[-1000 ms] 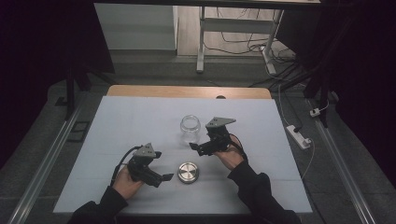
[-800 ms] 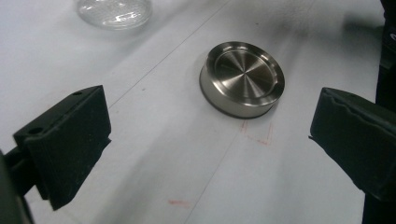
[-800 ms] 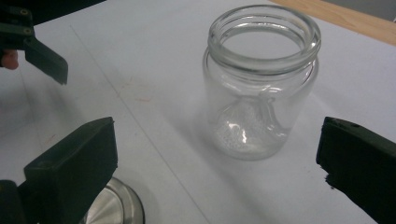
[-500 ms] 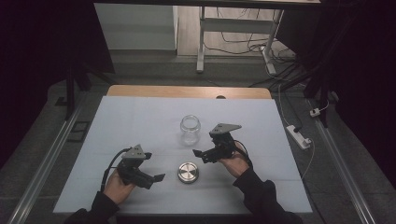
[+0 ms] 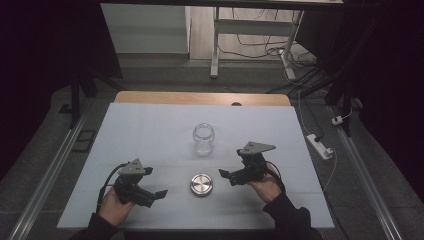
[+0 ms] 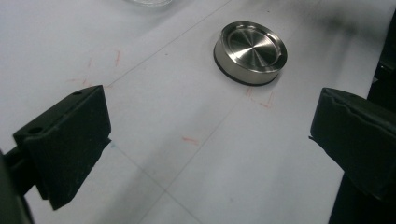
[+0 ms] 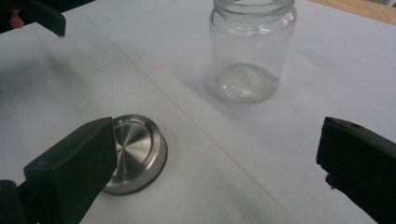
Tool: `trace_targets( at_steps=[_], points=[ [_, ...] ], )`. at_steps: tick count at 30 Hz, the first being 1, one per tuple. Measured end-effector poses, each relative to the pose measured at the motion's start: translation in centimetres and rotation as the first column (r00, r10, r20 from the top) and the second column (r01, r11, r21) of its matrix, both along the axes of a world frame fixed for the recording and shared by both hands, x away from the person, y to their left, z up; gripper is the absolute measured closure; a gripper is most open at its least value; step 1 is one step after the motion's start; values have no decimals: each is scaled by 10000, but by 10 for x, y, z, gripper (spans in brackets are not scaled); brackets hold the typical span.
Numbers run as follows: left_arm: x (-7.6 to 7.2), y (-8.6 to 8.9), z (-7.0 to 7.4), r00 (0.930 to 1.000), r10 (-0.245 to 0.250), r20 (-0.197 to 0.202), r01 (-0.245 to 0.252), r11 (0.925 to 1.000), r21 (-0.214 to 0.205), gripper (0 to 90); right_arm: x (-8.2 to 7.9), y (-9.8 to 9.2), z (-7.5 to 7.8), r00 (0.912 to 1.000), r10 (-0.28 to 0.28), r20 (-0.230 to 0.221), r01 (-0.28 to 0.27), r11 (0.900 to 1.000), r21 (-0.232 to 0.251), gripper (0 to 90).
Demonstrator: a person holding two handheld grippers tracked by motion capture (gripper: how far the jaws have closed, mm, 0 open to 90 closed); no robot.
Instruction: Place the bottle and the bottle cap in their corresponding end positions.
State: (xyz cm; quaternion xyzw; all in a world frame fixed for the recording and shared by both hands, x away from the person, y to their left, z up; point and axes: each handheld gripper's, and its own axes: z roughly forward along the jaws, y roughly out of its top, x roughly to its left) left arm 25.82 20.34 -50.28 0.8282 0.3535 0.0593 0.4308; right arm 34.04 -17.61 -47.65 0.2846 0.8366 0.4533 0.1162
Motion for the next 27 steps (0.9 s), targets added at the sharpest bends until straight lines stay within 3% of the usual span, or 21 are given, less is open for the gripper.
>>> trace_targets(
  at_steps=[9, 17, 27],
  points=[
    [-14, 23, -1, 9980, 616, -123, -619, 9979, -194, 0, -20, -29, -3, 9991, -433, 2, 433, 9991, -40, 0],
    [-31, 45, -3, 9922, 1246, -70, -1248, 9917, -302, 0, -36, -54, -5, 9958, -914, 57, 914, 9957, -147, 0],
    [-48, 62, -6, 9830, 1833, 44, -1833, 9830, -27, 0, -54, -85, -9, 9853, -1707, 73, 1709, 9846, -369, 0]
  ],
)
